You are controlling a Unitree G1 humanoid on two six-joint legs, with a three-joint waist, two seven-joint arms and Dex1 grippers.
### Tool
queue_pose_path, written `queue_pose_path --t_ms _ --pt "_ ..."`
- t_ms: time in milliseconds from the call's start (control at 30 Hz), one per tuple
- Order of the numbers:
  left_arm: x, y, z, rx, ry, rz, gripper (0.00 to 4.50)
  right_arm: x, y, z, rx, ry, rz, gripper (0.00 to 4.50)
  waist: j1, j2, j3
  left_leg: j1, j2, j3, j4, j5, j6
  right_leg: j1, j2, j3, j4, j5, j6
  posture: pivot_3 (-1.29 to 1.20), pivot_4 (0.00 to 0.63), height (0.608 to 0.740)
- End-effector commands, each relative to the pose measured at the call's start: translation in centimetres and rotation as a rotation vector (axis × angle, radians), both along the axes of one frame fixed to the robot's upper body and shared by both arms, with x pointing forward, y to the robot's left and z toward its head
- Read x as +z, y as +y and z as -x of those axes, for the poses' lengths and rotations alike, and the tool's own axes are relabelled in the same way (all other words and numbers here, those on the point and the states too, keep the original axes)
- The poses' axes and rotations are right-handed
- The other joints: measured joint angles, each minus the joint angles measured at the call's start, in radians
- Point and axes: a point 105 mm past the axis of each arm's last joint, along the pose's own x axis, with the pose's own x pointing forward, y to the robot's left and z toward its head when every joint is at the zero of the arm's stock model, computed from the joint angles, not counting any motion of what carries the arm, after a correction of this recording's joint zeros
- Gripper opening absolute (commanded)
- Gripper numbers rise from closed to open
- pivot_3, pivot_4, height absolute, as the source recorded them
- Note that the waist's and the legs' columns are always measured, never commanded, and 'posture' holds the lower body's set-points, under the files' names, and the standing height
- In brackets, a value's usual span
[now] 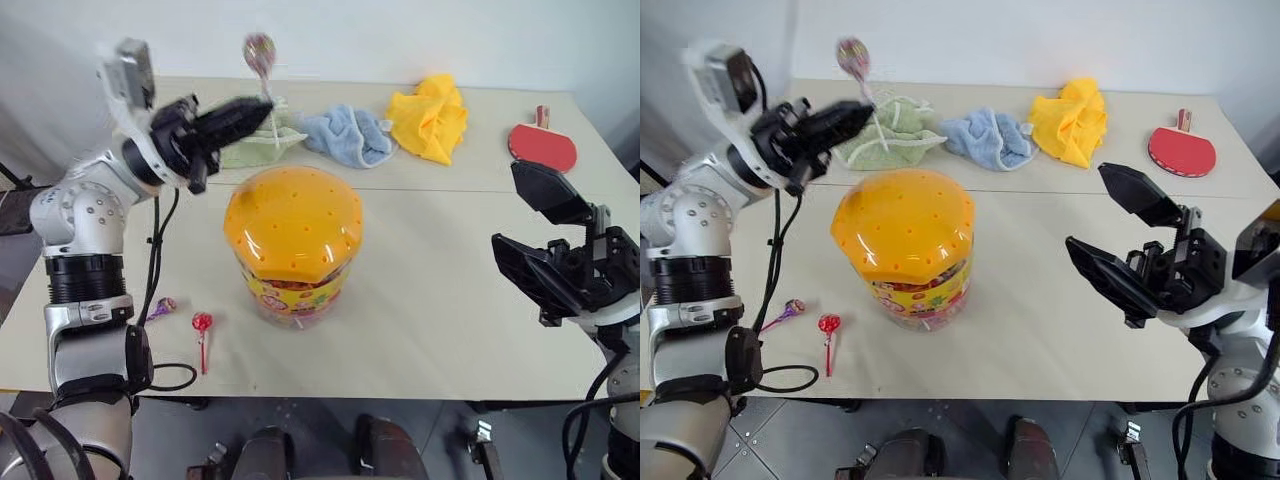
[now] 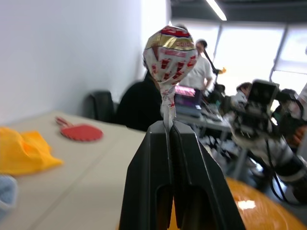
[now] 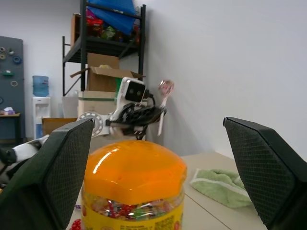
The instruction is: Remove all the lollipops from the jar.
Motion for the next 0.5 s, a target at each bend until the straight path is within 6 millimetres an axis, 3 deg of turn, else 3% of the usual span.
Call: queue_pose_path --t_ms 33,133,267,400,500 --pt "2.8 3.3 0.6 0.103 -0.044 0.099 0.04 0.2 0.8 0.4 0.054 -0.041 0.060 4.50 -0.002 0.000 0.000 0.000 0.000 0.000 0.000 0.000 0.000 0.000 0.000 0.000 0.000 0.000 0.000 0.00 0.150 0.740" --pt "1.9 7.5 1.0 0.302 -0.029 -0.025 0.04 -1.0 2.4 0.6 0.145 -0.088 0.244 4.50 -0.026 0.001 0.000 0.000 0.000 0.001 -0.001 0.000 0.000 0.000 0.000 0.000 0.000 0.000 0.000 0.00 0.150 0.740" --pt "-4.4 12.8 2.6 0.524 0.167 -0.421 0.04 -3.1 3.8 1.2 0.318 -0.062 0.411 4.50 -0.046 0.003 0.001 0.004 0.000 0.002 -0.008 0.000 0.000 -0.001 0.000 0.001 0.000 0.000 0.000 0.00 0.150 0.740" --pt "-8.0 16.7 4.8 0.645 0.358 -0.531 0.04 -4.2 4.3 1.3 0.398 -0.040 0.456 4.50 -0.025 0.001 0.002 0.001 0.000 -0.001 -0.006 0.000 -0.001 -0.001 0.000 -0.002 -0.001 -0.001 -0.001 0.00 0.150 0.740" --pt "-12.0 19.5 7.0 0.733 0.497 -0.669 0.04 -5.2 4.5 1.1 0.434 -0.028 0.503 4.50 -0.024 0.001 0.002 0.000 0.001 0.000 -0.006 -0.001 -0.001 -0.001 0.000 -0.001 -0.003 -0.001 -0.001 0.00 0.150 0.740"
